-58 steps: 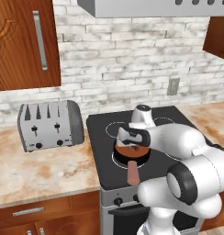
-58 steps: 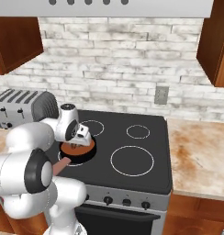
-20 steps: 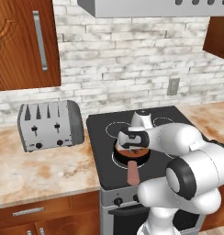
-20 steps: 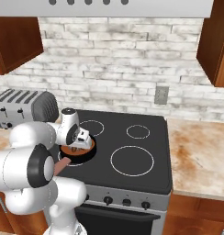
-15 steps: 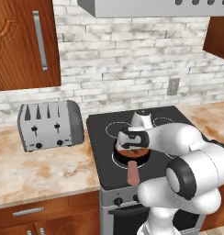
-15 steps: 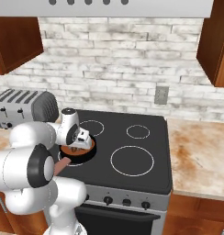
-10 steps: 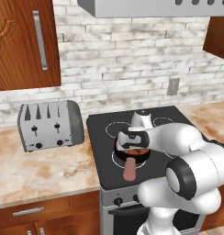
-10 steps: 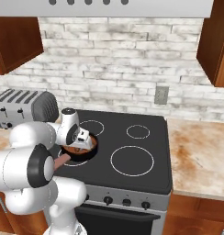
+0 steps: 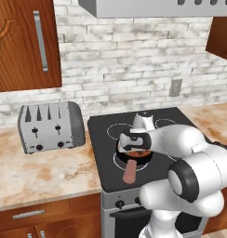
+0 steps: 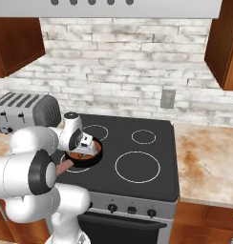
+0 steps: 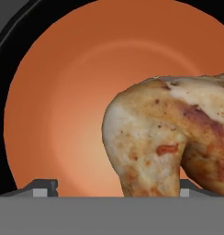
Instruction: Retrieve the chicken drumstick from the fridge and place it on the saucepan with marinade on the stove.
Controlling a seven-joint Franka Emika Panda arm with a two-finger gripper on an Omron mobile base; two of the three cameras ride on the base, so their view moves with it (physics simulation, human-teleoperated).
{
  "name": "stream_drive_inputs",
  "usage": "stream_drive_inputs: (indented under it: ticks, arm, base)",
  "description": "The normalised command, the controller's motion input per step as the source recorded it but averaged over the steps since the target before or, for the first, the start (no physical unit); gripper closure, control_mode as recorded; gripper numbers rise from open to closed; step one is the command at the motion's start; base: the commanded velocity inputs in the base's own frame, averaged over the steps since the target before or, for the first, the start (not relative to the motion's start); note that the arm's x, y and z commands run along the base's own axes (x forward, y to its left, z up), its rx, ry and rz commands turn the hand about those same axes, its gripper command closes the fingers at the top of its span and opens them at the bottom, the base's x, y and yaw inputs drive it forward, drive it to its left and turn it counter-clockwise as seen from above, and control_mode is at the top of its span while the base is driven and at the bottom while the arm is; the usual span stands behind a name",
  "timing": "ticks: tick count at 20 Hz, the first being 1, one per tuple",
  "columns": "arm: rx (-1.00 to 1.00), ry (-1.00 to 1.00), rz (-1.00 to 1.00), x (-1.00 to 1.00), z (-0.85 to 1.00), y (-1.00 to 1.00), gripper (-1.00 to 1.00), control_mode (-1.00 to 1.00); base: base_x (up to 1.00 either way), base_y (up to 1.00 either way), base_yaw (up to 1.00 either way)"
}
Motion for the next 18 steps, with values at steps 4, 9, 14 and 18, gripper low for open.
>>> stream_drive_inputs:
  ticks: [4, 9, 14, 18]
  arm:
    - [0.0, 0.0, 0.0, 0.0, 0.08, 0.01, -1.0, -1.0]
    - [0.0, 0.0, 0.0, 0.0, 0.36, 0.02, -1.0, -1.0]
    - [0.02, 0.01, 0.0, 0.0, 0.39, 0.01, -1.0, -1.0]
    - [0.05, 0.05, 0.0, 0.04, 0.07, -0.11, -1.0, -1.0]
  base:
    - [0.0, 0.0, 0.0]
    - [0.0, 0.0, 0.0]
    - [0.0, 0.0, 0.0]
    - [0.0, 0.0, 0.0]
